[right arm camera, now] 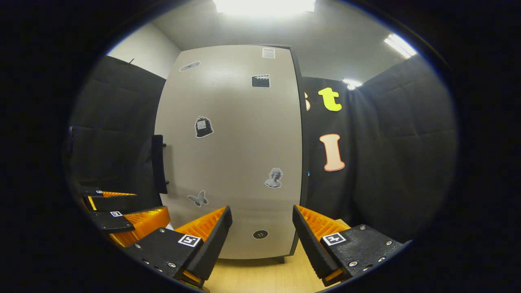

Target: Open the cabinet door with the right hand, grasp the bottle in the cabinet with the left hand and place it on the coaster, then close the cabinet door with the right hand.

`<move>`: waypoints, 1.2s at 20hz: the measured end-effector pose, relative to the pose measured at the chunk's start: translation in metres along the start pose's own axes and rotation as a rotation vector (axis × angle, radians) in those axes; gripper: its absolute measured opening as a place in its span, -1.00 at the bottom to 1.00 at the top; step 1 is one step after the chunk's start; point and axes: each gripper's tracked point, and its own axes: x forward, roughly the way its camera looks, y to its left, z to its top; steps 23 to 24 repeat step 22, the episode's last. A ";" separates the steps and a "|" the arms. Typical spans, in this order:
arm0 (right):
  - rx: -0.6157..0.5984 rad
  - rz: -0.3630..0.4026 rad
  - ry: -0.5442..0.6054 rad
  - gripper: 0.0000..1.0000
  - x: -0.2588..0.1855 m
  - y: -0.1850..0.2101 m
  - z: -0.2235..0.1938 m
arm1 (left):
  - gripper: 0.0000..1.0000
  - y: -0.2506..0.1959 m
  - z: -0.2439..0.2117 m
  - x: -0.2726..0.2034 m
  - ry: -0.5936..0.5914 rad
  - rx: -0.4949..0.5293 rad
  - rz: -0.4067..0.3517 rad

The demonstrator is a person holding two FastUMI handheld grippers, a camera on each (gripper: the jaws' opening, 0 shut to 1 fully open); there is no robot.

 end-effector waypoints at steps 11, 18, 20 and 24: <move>-0.006 -0.007 0.032 0.85 -0.009 -0.009 -0.010 | 0.76 -0.008 0.012 -0.011 -0.055 0.070 0.000; -0.032 0.005 0.015 0.85 -0.019 -0.007 -0.006 | 0.86 -0.007 0.020 -0.017 -0.103 0.079 0.013; -0.022 0.003 0.014 0.85 -0.019 -0.009 -0.004 | 0.86 -0.006 0.017 -0.018 -0.097 0.070 0.014; -0.016 0.000 0.015 0.85 -0.021 -0.010 -0.004 | 0.76 -0.004 0.018 -0.019 -0.097 0.061 0.017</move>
